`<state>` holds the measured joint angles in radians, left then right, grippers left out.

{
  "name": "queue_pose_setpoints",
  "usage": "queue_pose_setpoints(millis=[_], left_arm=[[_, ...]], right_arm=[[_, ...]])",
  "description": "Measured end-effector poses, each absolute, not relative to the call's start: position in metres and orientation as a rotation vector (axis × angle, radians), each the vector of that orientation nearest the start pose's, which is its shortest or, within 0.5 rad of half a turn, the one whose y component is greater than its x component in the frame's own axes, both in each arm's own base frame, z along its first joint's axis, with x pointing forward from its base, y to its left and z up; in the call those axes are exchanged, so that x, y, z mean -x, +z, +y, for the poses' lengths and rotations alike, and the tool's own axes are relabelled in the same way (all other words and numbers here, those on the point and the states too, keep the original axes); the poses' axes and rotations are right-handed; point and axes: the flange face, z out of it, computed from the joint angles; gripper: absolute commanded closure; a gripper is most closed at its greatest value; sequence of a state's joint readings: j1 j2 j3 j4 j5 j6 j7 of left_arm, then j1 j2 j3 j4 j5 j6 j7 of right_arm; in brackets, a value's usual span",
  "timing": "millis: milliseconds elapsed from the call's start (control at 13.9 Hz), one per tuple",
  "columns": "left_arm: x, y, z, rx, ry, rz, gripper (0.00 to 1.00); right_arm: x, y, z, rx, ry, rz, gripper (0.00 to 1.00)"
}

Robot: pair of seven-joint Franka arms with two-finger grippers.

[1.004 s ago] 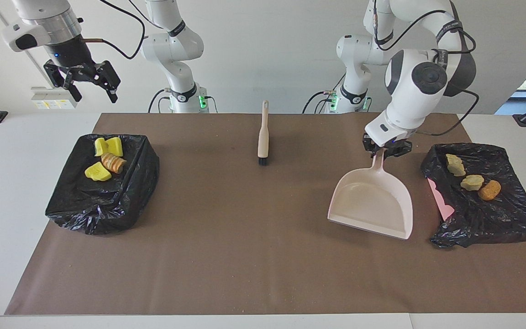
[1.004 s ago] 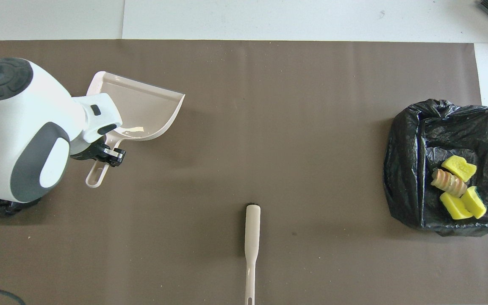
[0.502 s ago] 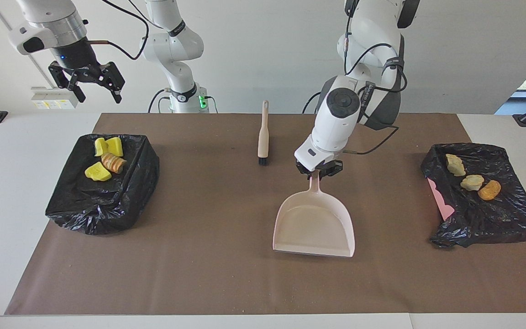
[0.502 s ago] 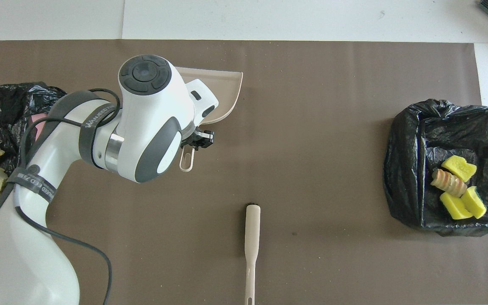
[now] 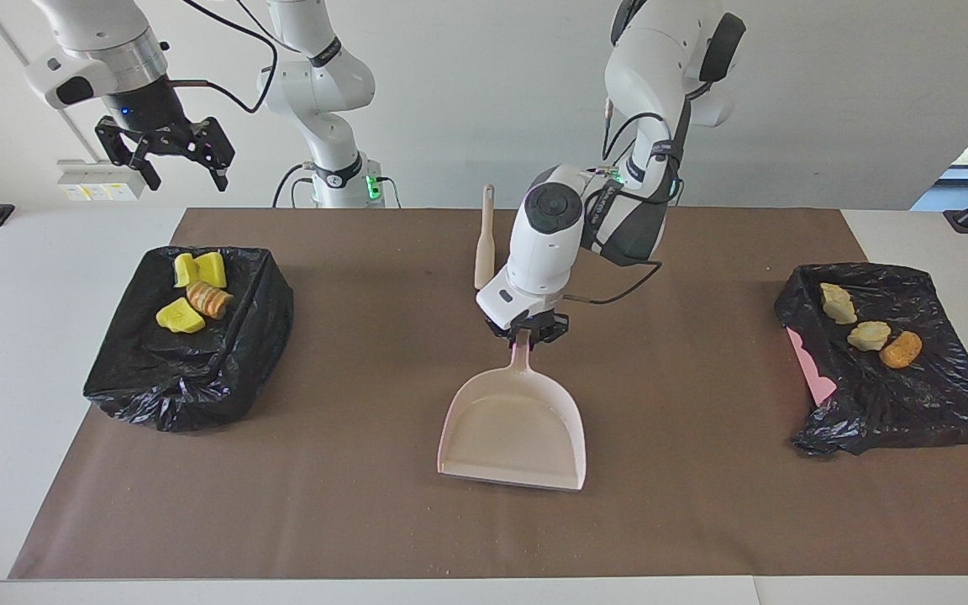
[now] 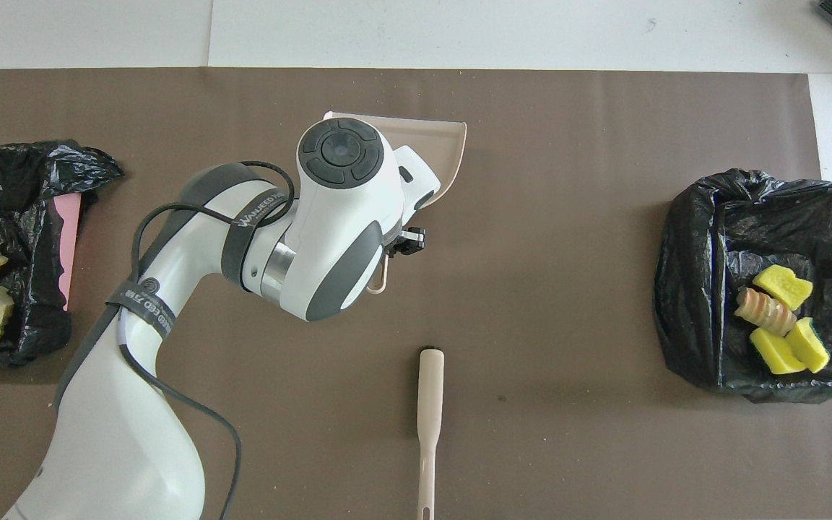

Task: Sweep and dump trash in bin
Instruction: 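Bring the empty dustpan back and set it on the mat with the left gripper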

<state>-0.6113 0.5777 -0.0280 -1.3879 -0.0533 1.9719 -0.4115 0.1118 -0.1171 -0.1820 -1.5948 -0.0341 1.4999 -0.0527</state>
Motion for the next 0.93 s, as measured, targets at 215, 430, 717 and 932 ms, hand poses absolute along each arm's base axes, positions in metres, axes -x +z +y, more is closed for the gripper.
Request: queue_pose_setpoints(millis=[215, 430, 717, 932], left_arm=[[-0.575, 0.361, -0.44, 3.195, 0.028, 0.321, 1.0], [-0.573, 0.358, -0.442, 3.207, 0.04, 0.235, 0.95], [-0.573, 0.36, -0.445, 3.23, 0.039, 0.185, 0.59], [-0.569, 0.358, -0.451, 3.24, 0.041, 0.191, 0.51]], right_arm=[[-0.508, 0.669, -0.046, 3.155, -0.033, 0.031, 0.0], [-0.507, 0.669, -0.046, 3.155, -0.034, 0.031, 0.0], [-0.507, 0.669, -0.046, 3.155, -0.034, 0.031, 0.0], [-0.507, 0.669, -0.046, 3.155, -0.034, 0.031, 0.0]])
